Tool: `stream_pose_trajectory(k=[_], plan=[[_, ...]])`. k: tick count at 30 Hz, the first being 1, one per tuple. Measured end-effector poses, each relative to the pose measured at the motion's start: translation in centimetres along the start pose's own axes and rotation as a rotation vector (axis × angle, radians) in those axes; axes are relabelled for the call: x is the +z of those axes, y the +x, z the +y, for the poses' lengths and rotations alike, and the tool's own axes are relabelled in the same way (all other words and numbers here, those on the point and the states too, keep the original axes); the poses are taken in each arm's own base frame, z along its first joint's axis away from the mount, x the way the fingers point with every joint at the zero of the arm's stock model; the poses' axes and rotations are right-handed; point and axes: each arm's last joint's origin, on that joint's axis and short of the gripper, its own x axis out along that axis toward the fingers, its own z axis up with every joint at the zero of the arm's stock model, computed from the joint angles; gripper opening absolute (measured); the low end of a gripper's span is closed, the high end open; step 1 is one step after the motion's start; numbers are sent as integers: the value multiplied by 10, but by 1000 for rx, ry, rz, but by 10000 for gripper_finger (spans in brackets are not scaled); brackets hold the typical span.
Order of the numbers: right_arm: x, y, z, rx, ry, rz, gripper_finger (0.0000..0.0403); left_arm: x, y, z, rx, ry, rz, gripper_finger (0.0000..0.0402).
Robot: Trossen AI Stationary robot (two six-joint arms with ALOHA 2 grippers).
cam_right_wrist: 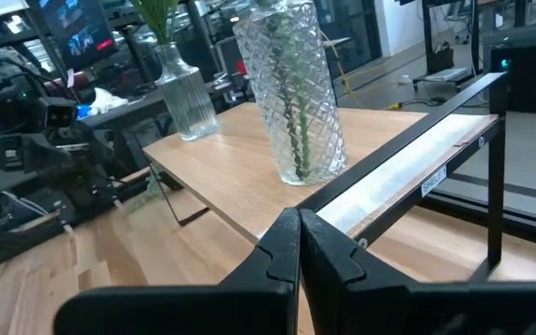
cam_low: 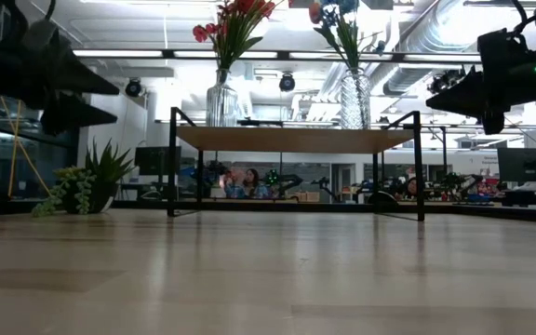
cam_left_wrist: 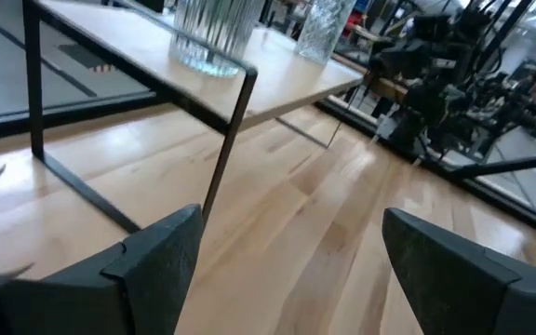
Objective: Pick and place flowers into a vace then onto a shelf
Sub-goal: Return to Home Position
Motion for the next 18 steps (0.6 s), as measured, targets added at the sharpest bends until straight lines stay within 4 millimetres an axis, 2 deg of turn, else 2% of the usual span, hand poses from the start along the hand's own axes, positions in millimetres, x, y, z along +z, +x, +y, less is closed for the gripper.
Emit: stream_pose_trajectory(k=[9,12,18], plan=[[-8,3,0,29,-6,-25,2,0,1,1,25,20,-20,365],[-9,3,2,38,-31,-27,1,1,2,-2,-29,23,-59,365],[-10,3,3,59,-63,-14,1,2,4,-4,-66,125,-106,365]])
